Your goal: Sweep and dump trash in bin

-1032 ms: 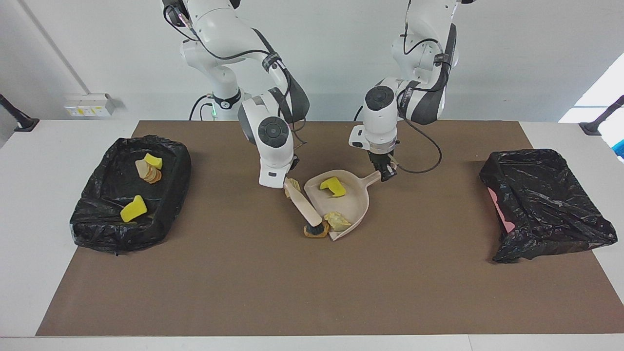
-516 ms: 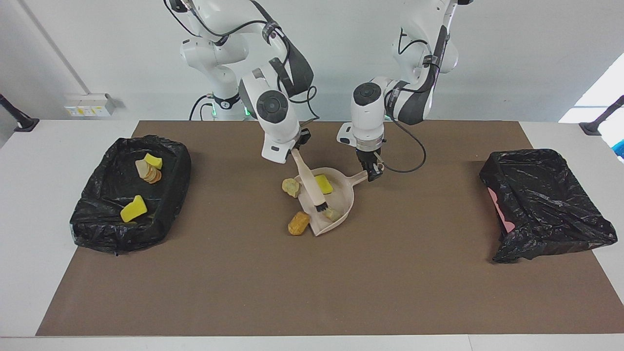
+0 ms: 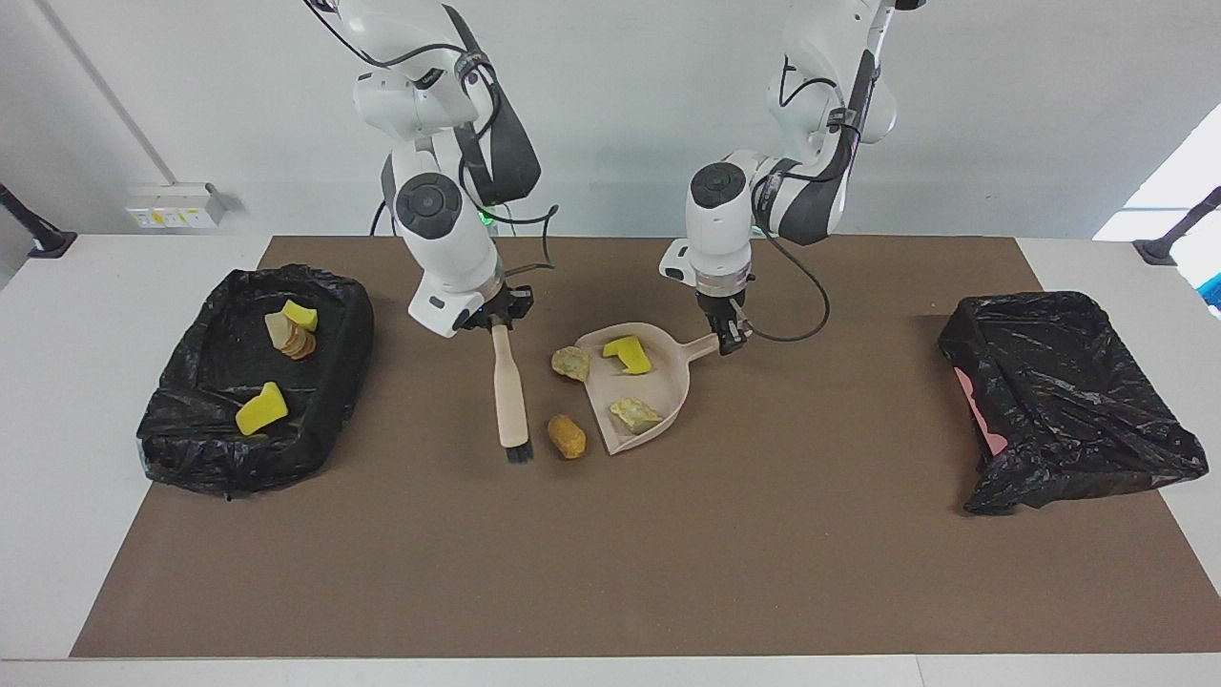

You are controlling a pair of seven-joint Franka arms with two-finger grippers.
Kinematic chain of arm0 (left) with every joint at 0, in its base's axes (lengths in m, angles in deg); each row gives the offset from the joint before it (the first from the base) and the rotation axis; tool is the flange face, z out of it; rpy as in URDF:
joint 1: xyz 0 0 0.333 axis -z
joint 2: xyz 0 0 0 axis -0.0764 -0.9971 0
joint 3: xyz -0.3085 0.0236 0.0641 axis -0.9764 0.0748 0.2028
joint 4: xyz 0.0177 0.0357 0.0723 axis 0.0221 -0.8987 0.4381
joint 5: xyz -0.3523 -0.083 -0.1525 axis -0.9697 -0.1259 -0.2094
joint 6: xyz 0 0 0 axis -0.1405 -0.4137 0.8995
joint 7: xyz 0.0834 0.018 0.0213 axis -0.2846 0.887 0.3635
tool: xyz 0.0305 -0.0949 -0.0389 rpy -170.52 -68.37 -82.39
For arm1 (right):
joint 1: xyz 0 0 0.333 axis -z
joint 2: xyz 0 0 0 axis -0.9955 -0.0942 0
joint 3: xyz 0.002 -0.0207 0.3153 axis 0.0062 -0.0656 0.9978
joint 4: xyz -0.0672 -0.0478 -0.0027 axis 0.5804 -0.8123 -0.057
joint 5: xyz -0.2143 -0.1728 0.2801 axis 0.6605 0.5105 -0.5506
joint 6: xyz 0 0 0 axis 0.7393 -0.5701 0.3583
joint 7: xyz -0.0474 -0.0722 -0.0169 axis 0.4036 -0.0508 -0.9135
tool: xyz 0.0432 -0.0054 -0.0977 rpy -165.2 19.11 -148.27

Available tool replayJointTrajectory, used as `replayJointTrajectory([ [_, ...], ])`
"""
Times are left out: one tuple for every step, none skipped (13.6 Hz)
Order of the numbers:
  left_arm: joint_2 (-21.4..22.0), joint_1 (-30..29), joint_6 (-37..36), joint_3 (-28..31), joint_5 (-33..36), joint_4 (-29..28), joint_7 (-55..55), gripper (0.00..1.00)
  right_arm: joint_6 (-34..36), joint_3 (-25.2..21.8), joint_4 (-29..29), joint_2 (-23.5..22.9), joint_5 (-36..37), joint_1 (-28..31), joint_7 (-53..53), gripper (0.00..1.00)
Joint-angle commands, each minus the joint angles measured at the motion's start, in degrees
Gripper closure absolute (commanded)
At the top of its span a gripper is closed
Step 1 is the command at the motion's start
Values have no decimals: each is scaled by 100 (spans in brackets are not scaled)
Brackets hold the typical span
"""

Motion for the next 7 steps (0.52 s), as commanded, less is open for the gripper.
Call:
replayJointTrajectory([
  [-42,176,-432,67,-94,241,-48,100,-226,112,-6,-484,299,-107,450,100],
  [-41,177,-441,58,-94,241,118,100,-209,121,21,-494,185,-202,460,100],
  [-41,185,-415,50,-94,224,398,100,-140,121,56,-450,-42,-343,425,100],
  [-33,194,-415,41,-94,223,557,100,-121,121,187,-406,-323,-361,382,100],
  [-15,264,-380,41,-94,189,568,100,-147,130,388,-345,-770,-370,303,100],
  [2,282,-336,41,-94,153,568,100,-208,130,617,-222,-1305,-423,163,100],
  [2,282,-318,41,-94,118,559,100,-174,121,671,-160,-1841,-441,100,100],
])
